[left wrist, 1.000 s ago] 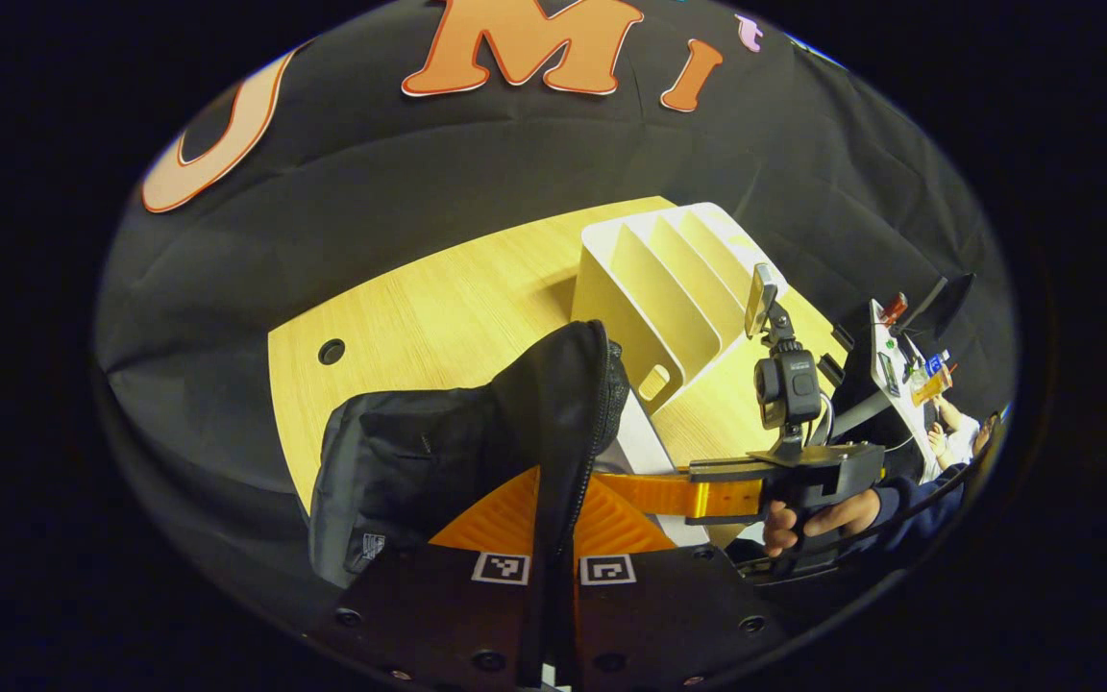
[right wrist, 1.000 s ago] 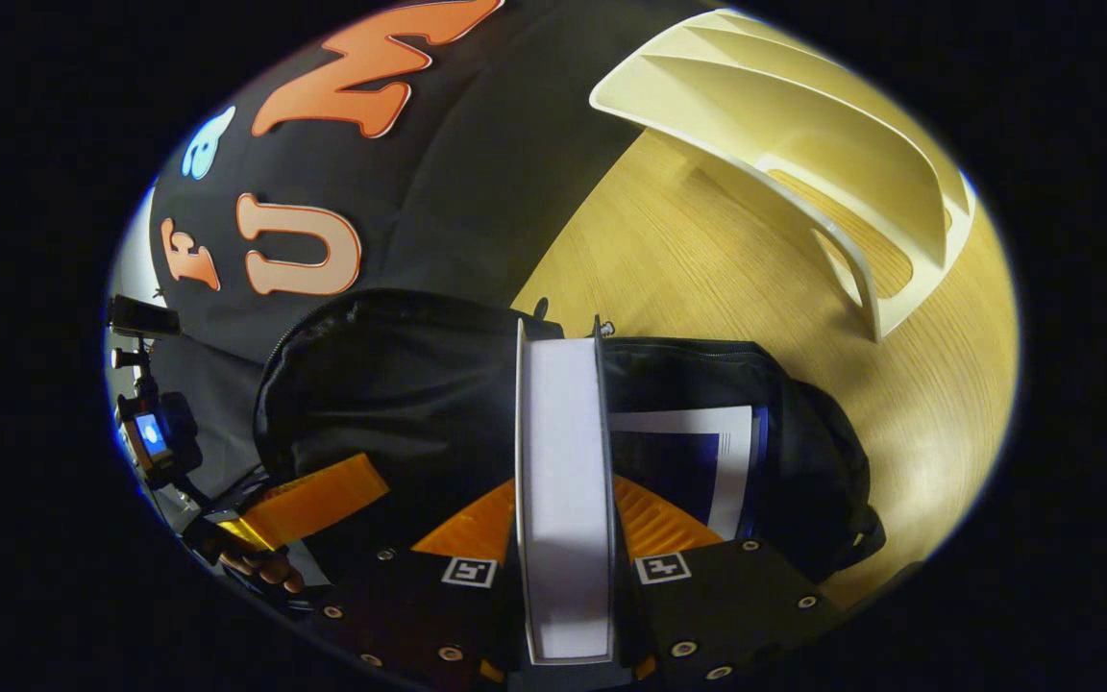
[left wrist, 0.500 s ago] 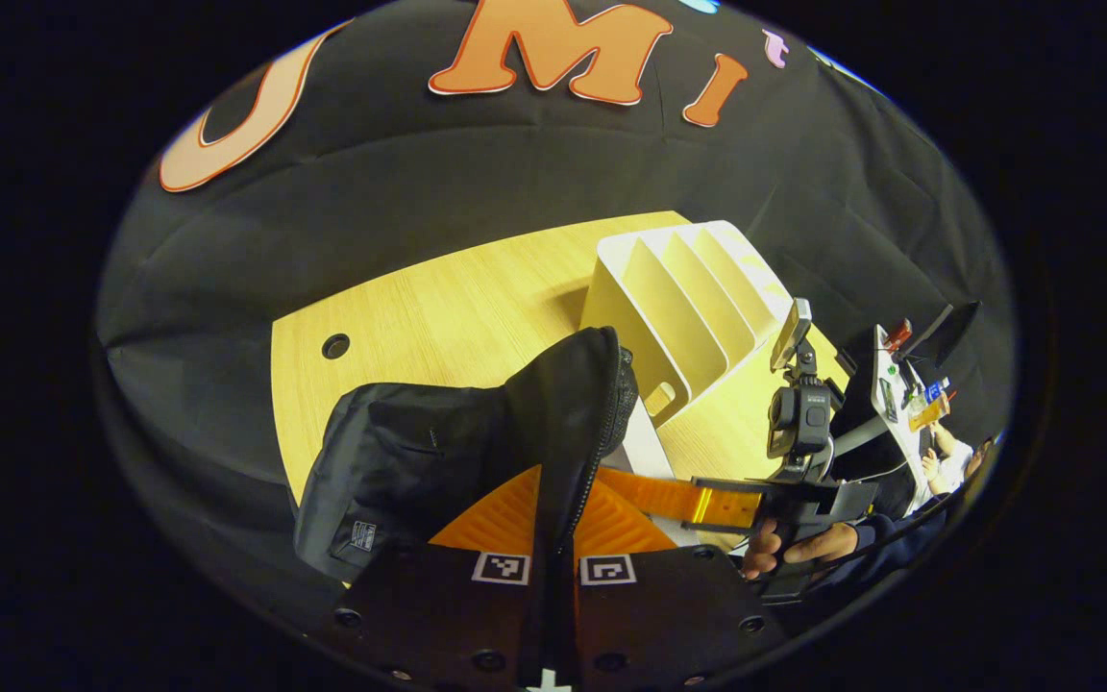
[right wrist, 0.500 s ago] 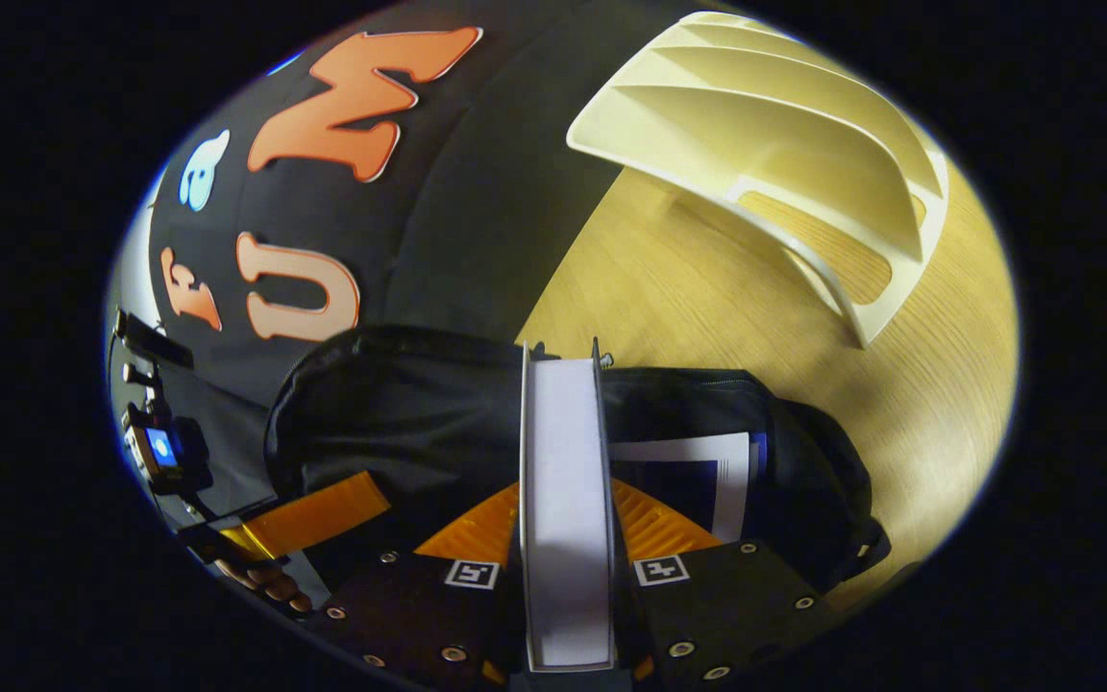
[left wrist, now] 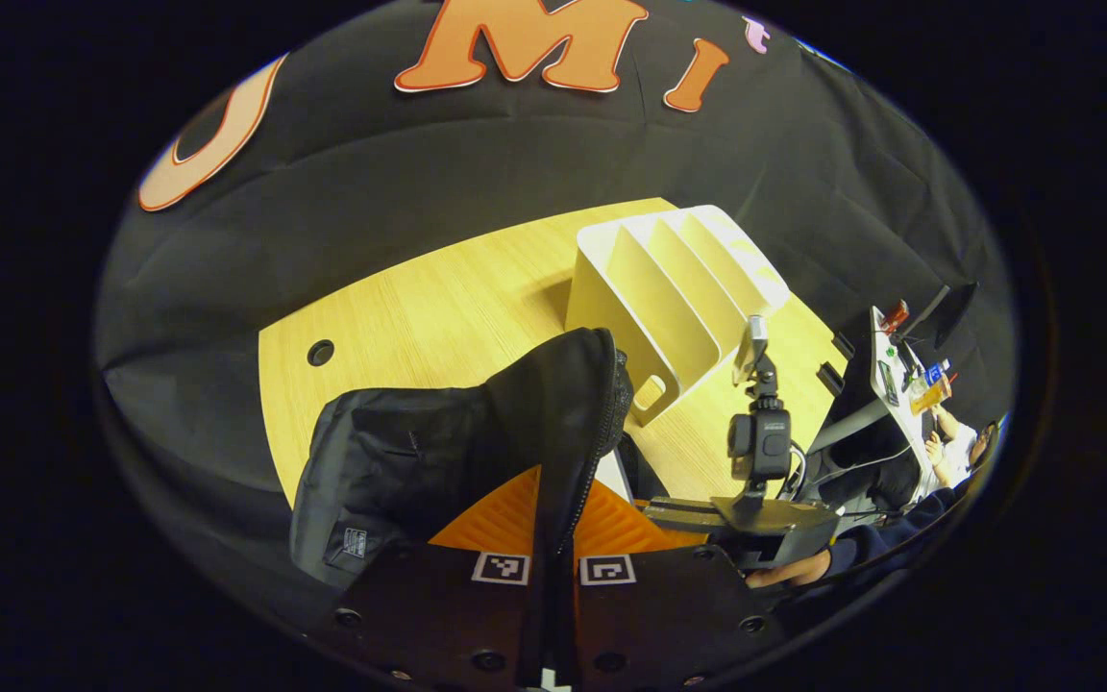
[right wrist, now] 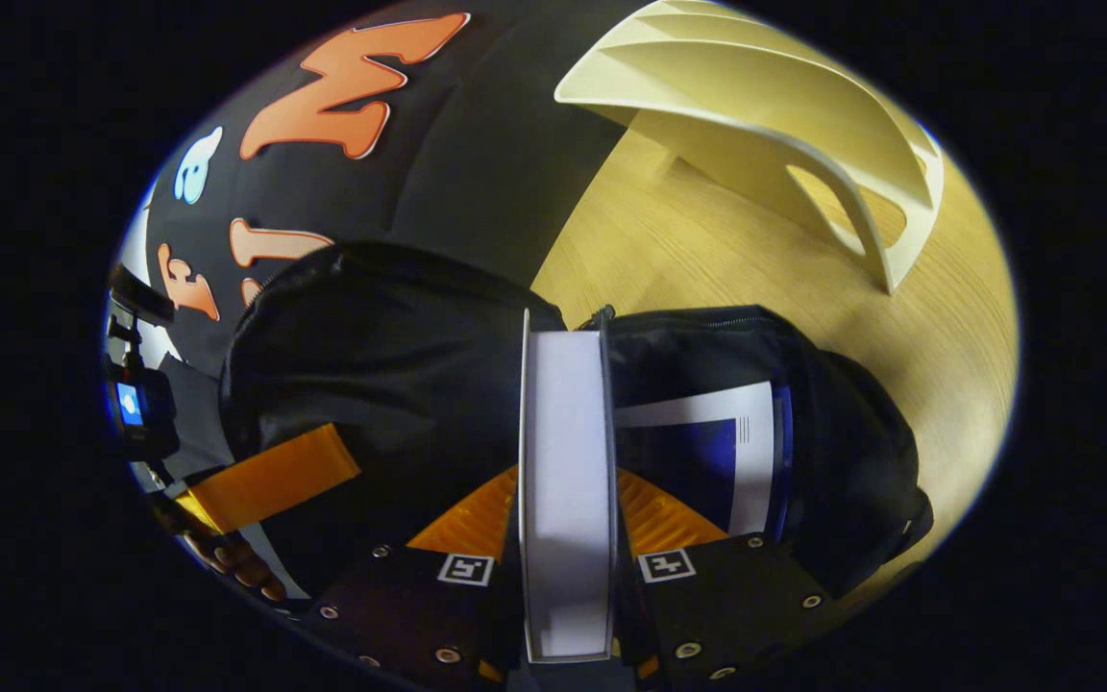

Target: Open the schoolbag, grab two books from the bookshelf and put them into the schoolbag.

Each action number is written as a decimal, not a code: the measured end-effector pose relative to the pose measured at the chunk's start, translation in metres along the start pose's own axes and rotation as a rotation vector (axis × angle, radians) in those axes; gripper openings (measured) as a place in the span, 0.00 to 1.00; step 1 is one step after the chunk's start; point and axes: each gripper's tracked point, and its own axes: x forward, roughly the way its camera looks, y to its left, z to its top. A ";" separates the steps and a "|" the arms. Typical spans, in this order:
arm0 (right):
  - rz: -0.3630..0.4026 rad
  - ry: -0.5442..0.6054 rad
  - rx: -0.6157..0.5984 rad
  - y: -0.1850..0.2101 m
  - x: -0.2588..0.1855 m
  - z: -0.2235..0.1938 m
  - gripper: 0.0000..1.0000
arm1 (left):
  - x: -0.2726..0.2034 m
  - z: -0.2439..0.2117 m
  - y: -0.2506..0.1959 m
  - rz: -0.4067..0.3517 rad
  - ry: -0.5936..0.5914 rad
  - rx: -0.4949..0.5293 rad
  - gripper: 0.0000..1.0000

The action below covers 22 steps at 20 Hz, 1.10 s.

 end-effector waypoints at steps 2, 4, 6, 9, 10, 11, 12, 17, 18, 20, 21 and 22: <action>-0.062 0.039 -0.017 -0.008 -0.001 -0.004 0.45 | 0.000 -0.002 0.004 0.006 -0.001 -0.011 0.05; -0.137 0.102 -0.068 -0.022 -0.010 -0.008 0.56 | 0.002 -0.006 0.006 0.017 0.001 -0.013 0.05; -0.182 0.113 -0.135 -0.033 -0.021 -0.006 0.69 | 0.006 -0.009 0.002 0.016 0.003 -0.007 0.05; -0.233 0.125 -0.202 -0.046 -0.039 0.003 0.91 | 0.014 -0.013 -0.002 0.040 0.002 -0.006 0.05; -0.224 0.120 -0.224 -0.045 -0.042 0.009 0.94 | 0.016 -0.015 -0.005 0.051 0.004 -0.002 0.06; -0.232 0.117 -0.251 -0.046 -0.048 0.015 0.96 | 0.018 -0.019 -0.005 0.065 0.003 -0.001 0.06; -0.227 0.117 -0.278 -0.044 -0.058 0.019 0.96 | 0.020 -0.020 -0.006 0.074 0.003 -0.011 0.07; -0.242 0.074 -0.387 -0.053 -0.104 0.057 0.98 | 0.031 -0.030 -0.029 0.105 0.003 -0.102 0.18; -0.237 0.065 -0.406 -0.054 -0.113 0.067 0.98 | 0.032 -0.030 -0.038 0.106 0.002 -0.115 0.20; -0.249 0.038 -0.448 -0.058 -0.133 0.088 0.98 | 0.036 -0.027 -0.059 0.102 -0.011 -0.128 0.38; -0.259 0.026 -0.471 -0.060 -0.142 0.100 0.98 | 0.039 -0.025 -0.069 0.110 -0.013 -0.129 0.42; -0.261 0.011 -0.493 -0.061 -0.154 0.111 0.98 | 0.041 -0.024 -0.079 0.117 -0.020 -0.128 0.62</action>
